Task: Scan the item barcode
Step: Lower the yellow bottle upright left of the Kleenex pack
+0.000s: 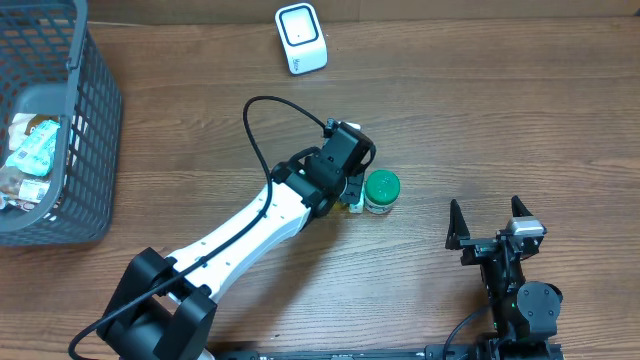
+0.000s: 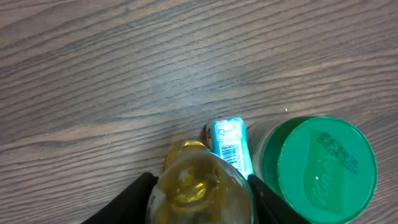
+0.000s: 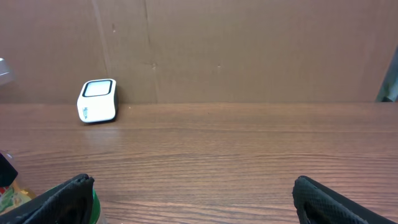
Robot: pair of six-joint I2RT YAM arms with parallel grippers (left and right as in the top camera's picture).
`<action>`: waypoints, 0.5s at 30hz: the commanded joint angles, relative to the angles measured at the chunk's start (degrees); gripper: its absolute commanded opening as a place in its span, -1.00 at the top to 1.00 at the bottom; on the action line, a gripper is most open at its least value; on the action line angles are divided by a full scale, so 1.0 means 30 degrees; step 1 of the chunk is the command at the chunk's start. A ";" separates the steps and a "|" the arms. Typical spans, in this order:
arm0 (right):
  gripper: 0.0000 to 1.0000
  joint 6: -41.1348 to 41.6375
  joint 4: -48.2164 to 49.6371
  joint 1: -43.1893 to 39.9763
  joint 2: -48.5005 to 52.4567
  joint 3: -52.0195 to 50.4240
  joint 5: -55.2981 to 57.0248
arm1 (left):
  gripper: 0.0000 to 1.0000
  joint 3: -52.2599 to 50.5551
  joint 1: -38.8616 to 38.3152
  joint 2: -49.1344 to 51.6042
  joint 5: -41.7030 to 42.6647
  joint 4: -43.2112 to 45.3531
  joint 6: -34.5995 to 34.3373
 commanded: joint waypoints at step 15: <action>-1.00 0.0066 0.0109 0.0109 -0.0219 -0.0204 -0.0022 | 0.37 0.0022 0.0408 -0.0255 -0.1253 -0.1909 -0.2943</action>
